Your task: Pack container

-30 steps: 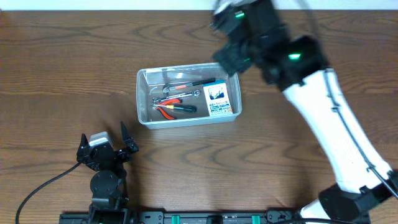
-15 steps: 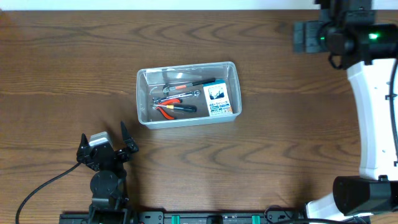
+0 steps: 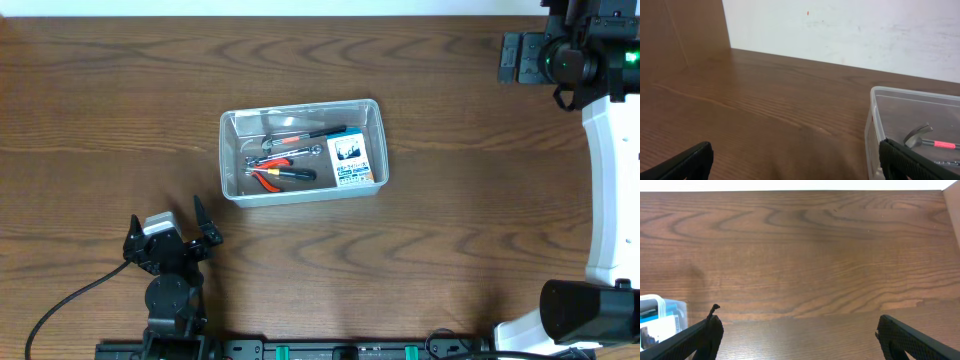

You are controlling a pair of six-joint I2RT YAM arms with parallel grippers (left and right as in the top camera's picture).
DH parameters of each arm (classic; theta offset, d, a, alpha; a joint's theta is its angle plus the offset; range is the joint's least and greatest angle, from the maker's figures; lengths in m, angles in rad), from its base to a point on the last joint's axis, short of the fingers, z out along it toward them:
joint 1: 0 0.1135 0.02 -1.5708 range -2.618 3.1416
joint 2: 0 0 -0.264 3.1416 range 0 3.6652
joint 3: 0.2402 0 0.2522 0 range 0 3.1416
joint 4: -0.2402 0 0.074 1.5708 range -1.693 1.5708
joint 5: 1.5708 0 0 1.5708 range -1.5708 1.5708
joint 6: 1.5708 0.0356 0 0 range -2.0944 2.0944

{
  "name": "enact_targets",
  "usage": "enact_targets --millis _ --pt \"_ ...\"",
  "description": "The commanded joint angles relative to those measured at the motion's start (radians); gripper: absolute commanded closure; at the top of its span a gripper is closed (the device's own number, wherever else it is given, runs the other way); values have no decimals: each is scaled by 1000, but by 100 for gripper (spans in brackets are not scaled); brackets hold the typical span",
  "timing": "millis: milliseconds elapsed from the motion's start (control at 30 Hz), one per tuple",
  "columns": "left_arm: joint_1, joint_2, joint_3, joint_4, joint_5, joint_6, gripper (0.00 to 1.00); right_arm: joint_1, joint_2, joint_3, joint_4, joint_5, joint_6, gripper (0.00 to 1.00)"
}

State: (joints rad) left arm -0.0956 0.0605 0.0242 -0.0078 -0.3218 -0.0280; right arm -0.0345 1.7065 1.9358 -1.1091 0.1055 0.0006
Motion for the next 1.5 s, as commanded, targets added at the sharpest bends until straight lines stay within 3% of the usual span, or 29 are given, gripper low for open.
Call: enact_targets --millis 0,700,867,967,1200,1467 --pt "-3 -4 -20 -33 -19 2 2 -4 1 0 -3 -8 21 1" --pt "-3 -4 -20 -33 -19 2 2 -3 -2 -4 -5 4 21 1" --pt "-3 -4 -20 -33 -20 2 2 5 -98 -53 -21 30 20 1" --pt "-3 -4 -20 -33 -19 2 2 11 -234 -195 53 22 22 1" --pt "-3 -4 -20 -33 -20 2 2 29 -752 -848 469 -79 22 1" --pt "-3 -4 -20 -33 -20 2 2 29 -1311 -1418 522 -140 21 1"
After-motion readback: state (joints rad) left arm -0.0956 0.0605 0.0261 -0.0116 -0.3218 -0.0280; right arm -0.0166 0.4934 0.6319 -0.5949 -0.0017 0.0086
